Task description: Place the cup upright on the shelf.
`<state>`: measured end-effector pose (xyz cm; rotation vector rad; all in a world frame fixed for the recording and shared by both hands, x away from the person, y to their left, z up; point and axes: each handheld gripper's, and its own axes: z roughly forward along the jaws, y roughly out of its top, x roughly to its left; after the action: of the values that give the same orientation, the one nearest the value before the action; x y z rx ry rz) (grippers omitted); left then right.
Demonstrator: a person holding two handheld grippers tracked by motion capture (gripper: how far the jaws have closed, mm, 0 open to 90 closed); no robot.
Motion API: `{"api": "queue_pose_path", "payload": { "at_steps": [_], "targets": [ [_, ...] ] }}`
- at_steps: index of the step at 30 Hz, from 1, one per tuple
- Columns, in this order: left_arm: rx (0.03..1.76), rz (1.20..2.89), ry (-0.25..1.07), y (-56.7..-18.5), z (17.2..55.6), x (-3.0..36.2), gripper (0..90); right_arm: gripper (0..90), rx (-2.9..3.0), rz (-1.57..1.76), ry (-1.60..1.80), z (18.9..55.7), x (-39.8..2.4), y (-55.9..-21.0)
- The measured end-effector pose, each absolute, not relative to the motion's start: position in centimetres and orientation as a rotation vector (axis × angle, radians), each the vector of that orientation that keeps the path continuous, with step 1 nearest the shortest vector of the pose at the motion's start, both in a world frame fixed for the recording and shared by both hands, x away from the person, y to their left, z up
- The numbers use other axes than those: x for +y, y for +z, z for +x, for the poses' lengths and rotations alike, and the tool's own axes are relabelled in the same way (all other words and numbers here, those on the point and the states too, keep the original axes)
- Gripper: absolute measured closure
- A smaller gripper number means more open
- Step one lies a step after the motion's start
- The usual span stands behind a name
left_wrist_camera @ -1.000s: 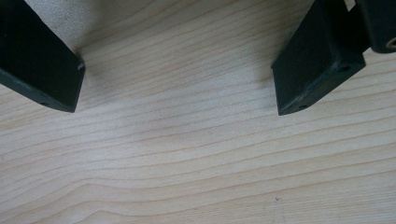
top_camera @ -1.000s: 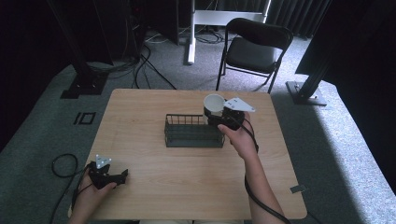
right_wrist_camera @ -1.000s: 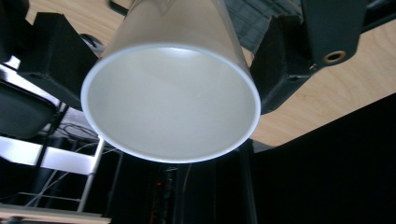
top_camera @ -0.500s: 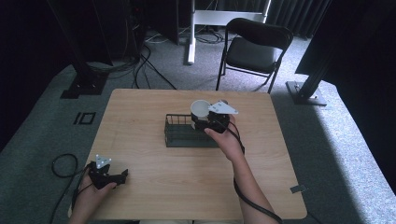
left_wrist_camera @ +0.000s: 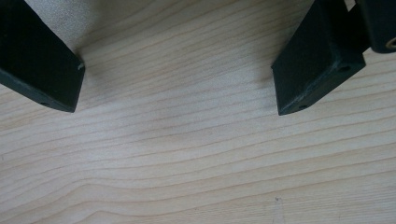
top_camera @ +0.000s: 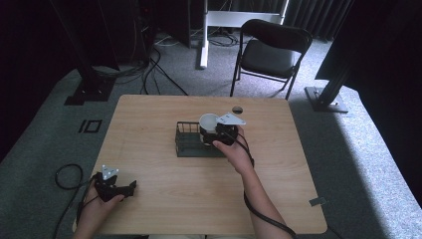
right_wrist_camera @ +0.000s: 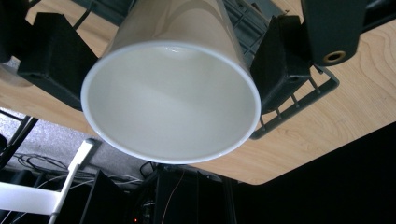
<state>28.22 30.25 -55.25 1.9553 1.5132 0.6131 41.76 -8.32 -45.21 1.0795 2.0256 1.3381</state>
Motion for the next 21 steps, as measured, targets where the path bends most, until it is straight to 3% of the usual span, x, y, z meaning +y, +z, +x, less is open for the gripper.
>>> {"api": "queue_pose_path", "payload": {
  "at_steps": [17, 21],
  "targets": [
    [1.513, 1.955, 0.613, -55.2, 28.2, 30.2, 2.6, 19.2, 2.06, 1.069, 1.309, 42.0, -7.6, -46.4],
    [1.513, 1.955, 0.613, -55.2, 28.2, 30.2, 2.6, 10.9, 2.041, 1.062, 1.332, 41.8, -7.6, -46.2]
  ]
}}
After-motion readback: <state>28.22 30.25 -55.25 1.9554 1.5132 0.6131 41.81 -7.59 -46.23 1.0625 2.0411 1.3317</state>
